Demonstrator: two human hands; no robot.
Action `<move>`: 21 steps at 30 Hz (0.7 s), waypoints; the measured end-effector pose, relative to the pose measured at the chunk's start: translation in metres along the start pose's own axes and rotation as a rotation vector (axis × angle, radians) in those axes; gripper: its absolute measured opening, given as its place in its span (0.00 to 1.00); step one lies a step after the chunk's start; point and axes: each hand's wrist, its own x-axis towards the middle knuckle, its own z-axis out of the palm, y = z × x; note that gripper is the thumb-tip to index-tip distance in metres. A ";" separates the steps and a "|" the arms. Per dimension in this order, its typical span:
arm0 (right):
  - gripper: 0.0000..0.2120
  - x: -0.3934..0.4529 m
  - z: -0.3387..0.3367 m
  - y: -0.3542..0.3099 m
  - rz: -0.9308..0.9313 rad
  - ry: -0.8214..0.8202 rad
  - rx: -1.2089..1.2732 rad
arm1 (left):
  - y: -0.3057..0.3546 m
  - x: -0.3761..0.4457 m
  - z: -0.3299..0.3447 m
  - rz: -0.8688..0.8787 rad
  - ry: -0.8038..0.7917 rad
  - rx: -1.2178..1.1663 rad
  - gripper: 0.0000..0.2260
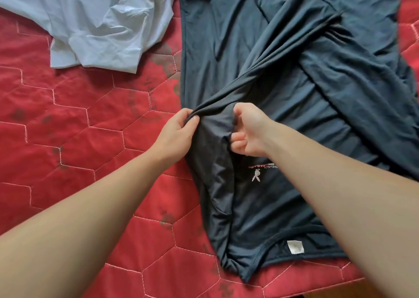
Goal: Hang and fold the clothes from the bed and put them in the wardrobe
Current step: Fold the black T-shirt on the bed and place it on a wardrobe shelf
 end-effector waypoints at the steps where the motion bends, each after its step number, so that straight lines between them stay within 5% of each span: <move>1: 0.08 -0.001 0.000 0.002 0.007 -0.037 -0.059 | -0.001 0.000 -0.001 0.011 0.002 0.000 0.08; 9: 0.14 -0.009 -0.017 -0.004 -0.300 -0.103 0.282 | -0.011 0.003 -0.012 0.071 0.008 0.204 0.08; 15: 0.03 -0.025 -0.046 -0.026 -0.286 -0.099 0.709 | -0.010 0.005 -0.012 0.042 0.025 0.415 0.06; 17: 0.07 -0.023 -0.045 -0.018 -0.204 -0.069 0.471 | -0.005 0.004 -0.010 0.001 0.017 0.511 0.06; 21: 0.15 -0.007 -0.036 0.004 -0.227 0.330 -0.322 | 0.019 0.010 -0.002 -0.002 0.053 0.718 0.11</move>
